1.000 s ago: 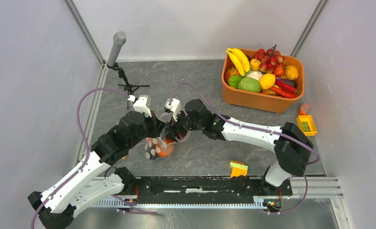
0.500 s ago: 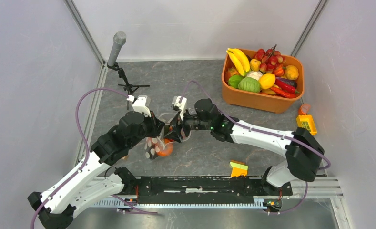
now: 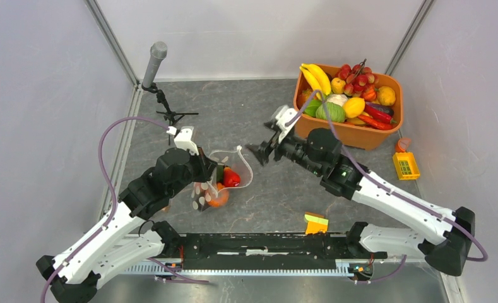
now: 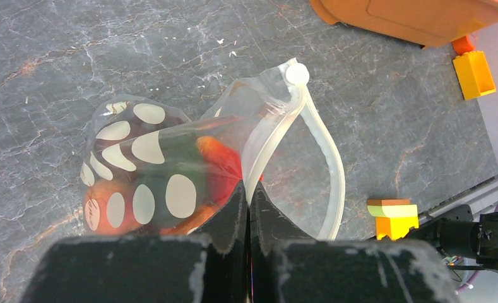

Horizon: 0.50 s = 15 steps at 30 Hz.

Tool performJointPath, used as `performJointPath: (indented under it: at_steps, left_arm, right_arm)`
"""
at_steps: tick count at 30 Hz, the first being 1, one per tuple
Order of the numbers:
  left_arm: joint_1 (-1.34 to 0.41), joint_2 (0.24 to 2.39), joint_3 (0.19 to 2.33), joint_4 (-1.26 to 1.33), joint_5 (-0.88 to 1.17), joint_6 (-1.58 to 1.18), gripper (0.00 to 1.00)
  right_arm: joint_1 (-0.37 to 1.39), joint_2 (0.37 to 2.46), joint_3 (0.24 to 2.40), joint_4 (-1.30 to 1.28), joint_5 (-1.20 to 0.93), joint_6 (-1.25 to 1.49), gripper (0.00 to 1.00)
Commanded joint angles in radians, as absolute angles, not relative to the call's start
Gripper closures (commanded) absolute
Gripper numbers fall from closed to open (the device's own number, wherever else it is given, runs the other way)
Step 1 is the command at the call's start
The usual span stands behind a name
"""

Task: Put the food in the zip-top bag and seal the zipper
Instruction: Pick up the fake fruit from the bin.

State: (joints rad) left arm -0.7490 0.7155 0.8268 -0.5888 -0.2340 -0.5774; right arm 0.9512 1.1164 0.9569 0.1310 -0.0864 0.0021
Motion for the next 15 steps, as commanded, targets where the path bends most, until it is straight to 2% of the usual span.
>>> performJointPath:
  at_steps: [1,5,11,13,15]
  left_arm:
    - [-0.745,0.706,0.819,-0.543,-0.237,-0.581,0.97]
    - [-0.745,0.721,0.821,-0.543,-0.228,-0.579,0.97]
    - [-0.745,0.716,0.824,-0.543,-0.232,-0.572,0.97]
    - [-0.745,0.726,0.827,-0.545,-0.218,-0.571,0.97]
    - [-0.745,0.732,0.828,-0.545,-0.203,-0.57,0.97]
  right_arm:
    - [0.849,1.113,1.117,-0.082,0.324,-0.049,0.13]
    - [0.792,1.122,1.204,-0.135,0.434,-0.101,0.08]
    - [0.692,1.135,1.245,-0.205,0.694,-0.085,0.07]
    - [0.65,1.143,1.226,-0.205,0.699,-0.077,0.05]
    - [0.536,1.165,1.209,-0.207,0.627,-0.04,0.04]
